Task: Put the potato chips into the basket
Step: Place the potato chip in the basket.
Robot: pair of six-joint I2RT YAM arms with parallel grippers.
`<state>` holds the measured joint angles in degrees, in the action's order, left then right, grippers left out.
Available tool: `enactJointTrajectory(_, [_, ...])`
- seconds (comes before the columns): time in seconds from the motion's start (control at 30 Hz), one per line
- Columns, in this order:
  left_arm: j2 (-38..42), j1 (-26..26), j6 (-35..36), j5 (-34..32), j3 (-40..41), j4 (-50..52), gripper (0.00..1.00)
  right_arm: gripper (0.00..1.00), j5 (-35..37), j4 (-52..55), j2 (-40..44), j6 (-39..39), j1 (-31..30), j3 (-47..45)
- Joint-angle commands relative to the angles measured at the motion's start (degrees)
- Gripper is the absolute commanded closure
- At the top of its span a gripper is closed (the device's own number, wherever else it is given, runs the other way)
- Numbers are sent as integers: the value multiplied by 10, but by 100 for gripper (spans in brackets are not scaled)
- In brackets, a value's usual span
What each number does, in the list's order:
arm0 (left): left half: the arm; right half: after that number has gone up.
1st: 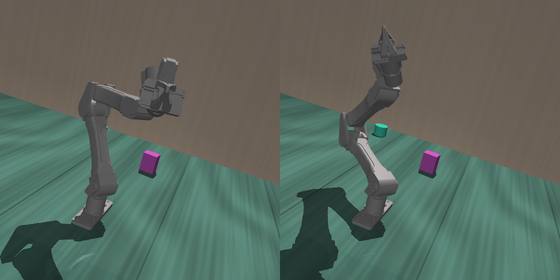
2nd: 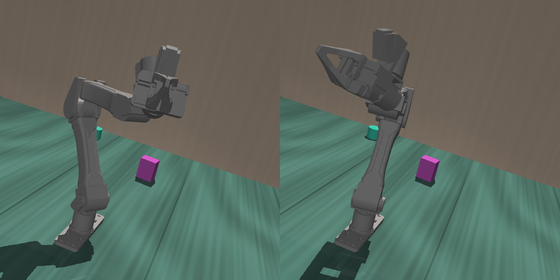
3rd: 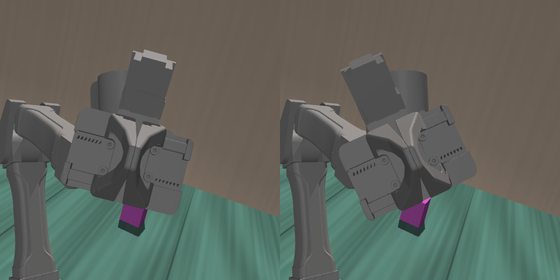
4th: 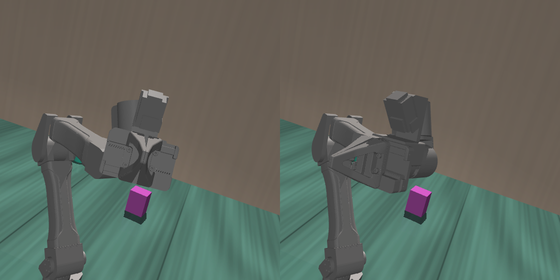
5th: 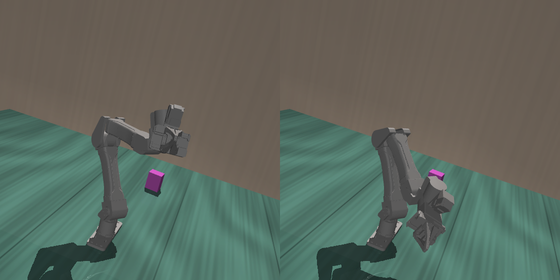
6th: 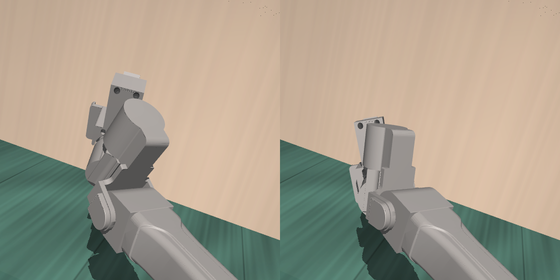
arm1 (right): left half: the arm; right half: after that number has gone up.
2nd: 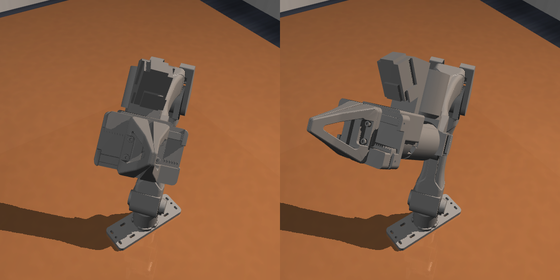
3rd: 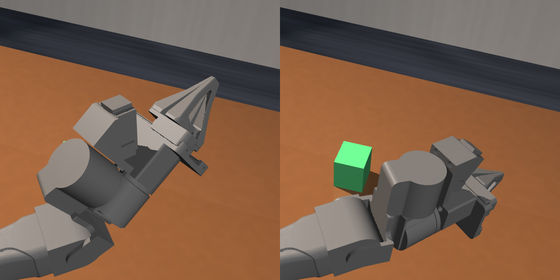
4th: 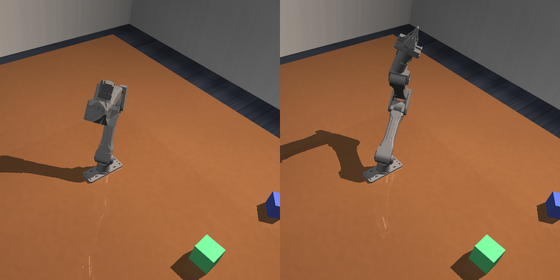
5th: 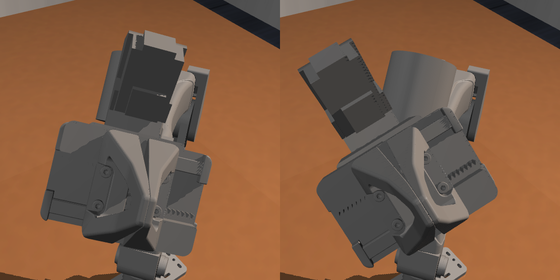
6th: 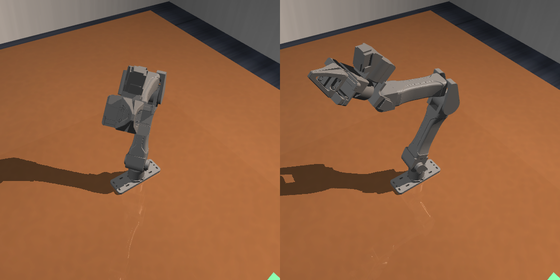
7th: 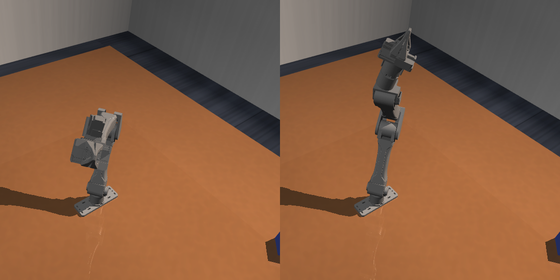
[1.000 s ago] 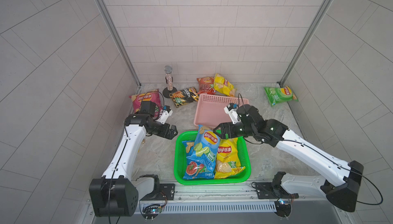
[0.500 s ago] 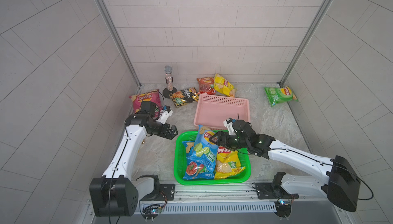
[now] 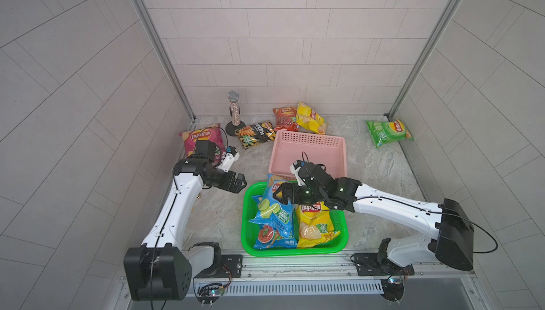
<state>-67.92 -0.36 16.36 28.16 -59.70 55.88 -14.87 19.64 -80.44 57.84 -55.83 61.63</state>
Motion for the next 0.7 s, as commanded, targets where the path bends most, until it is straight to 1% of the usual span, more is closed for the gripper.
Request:
enactJointTrajectory(0.0, [12,-2,-2,2,7,-1,0,14,68,92,-21,-45,-10,27])
enactJointTrajectory(0.13, [13,-2,-2,1,7,0,0,31,84,97,-37,-50,-16,34])
enactJointTrajectory(0.2, [14,-2,-2,1,8,-1,0,34,100,108,-41,-52,-21,41])
enactJointTrajectory(0.23, [15,-2,-2,2,8,-1,0,41,107,113,-43,-56,-23,45])
enactJointTrajectory(0.37, [15,-2,-1,2,8,-1,0,59,117,125,-47,-64,-30,59])
enactJointTrajectory(0.43, [14,-2,-1,2,8,-1,0,61,123,129,-46,-66,-33,65])
enactJointTrajectory(0.53, [14,-2,-2,2,8,-2,0,72,130,136,-44,-71,-39,75])
enactJointTrajectory(0.6, [14,-2,-1,2,7,-2,0,87,136,142,-43,-76,-44,82])
enactJointTrajectory(0.67, [13,-2,-2,2,8,-1,0,89,141,153,-43,-79,-48,90])
